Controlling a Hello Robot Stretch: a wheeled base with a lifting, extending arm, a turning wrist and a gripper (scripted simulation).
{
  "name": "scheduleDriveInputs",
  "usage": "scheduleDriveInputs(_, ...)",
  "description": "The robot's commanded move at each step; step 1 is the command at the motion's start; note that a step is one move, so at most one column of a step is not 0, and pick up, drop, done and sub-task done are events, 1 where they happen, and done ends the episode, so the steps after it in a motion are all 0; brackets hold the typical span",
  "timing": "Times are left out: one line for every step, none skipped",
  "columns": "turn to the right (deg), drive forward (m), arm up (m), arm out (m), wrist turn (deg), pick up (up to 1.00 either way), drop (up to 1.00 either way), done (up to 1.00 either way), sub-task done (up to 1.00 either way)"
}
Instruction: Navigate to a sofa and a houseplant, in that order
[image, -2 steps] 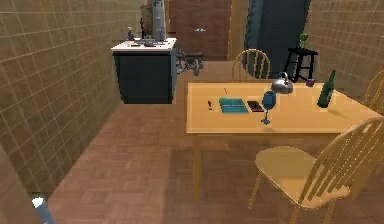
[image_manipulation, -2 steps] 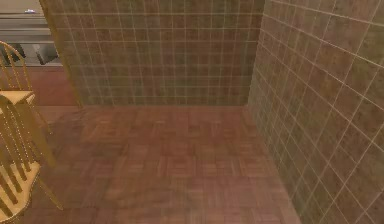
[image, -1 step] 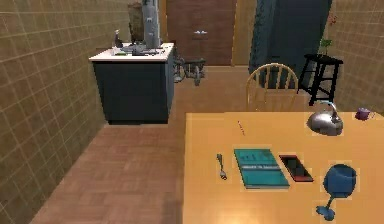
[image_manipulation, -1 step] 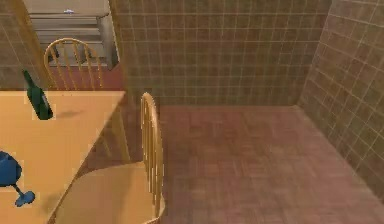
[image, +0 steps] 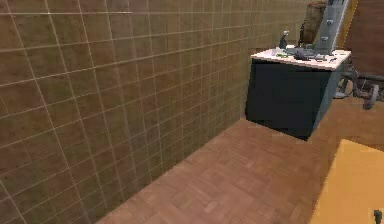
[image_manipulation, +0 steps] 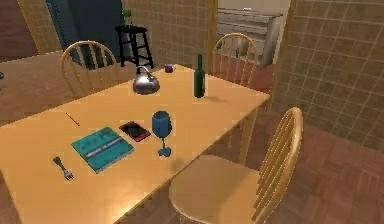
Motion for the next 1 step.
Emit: scheduleDriveInputs(0.0,0.45,0.00,0.00,0.0,0.00,0.00,0.00,0.00)
